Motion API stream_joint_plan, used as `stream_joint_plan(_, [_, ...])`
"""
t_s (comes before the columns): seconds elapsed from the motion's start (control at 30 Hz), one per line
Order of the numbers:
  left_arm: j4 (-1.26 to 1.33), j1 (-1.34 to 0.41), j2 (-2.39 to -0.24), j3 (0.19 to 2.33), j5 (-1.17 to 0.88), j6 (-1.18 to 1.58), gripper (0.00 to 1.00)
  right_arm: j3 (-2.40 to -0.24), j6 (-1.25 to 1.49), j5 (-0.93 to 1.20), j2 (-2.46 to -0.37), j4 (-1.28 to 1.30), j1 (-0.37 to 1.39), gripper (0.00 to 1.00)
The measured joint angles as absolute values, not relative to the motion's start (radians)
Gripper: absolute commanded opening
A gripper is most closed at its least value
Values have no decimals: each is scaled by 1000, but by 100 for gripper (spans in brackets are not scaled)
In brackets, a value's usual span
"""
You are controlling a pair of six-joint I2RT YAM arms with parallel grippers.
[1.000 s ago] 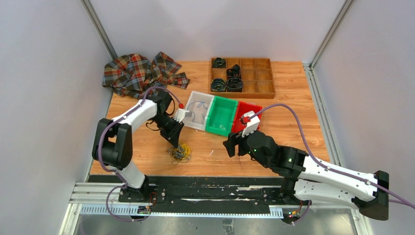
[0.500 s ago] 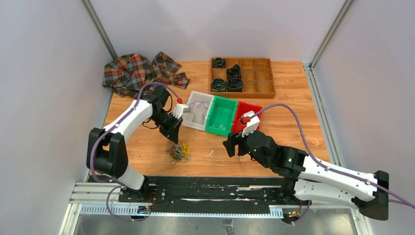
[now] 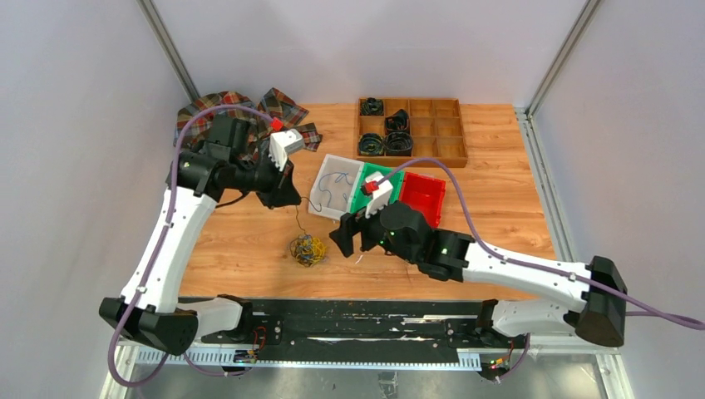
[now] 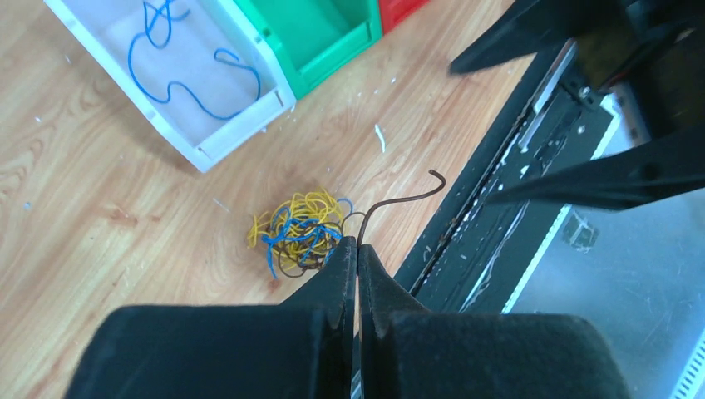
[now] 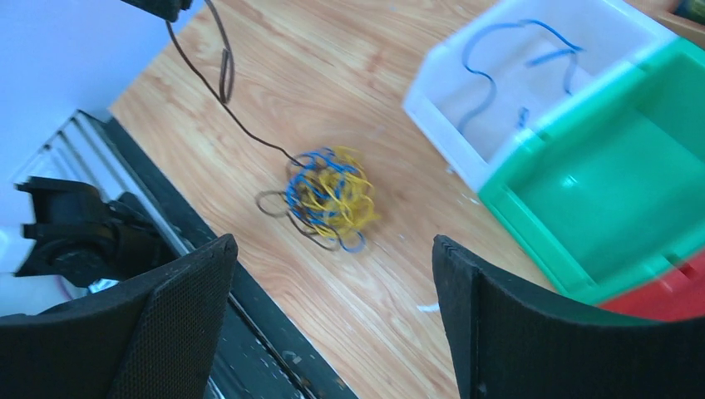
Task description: Untangle the cables
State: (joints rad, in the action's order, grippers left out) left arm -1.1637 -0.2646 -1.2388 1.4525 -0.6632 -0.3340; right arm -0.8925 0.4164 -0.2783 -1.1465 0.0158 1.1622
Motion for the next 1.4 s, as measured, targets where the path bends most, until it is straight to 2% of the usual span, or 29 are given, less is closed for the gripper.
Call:
stream_joint_plan(0.43, [-1185,-267,-1215,1641,-714,-225,1,-1021,400,-109,-1386,-270,1162,86])
stream_joint_plan(0.9, [-1188,-271,-1221,1922,-780,-202,0,-1066,410,-80,-1553,-366,1162,66])
stream_joint_plan(1.07, [-1192,-271,-1240,2027,-781,-187,0,-1032,419,-84,-1579,-392,1162,58])
stream_joint_plan(1.4, [-1208,-271,-1282,2246,-712,-193,0,-903,450,-112,-1598,-426,1162,50])
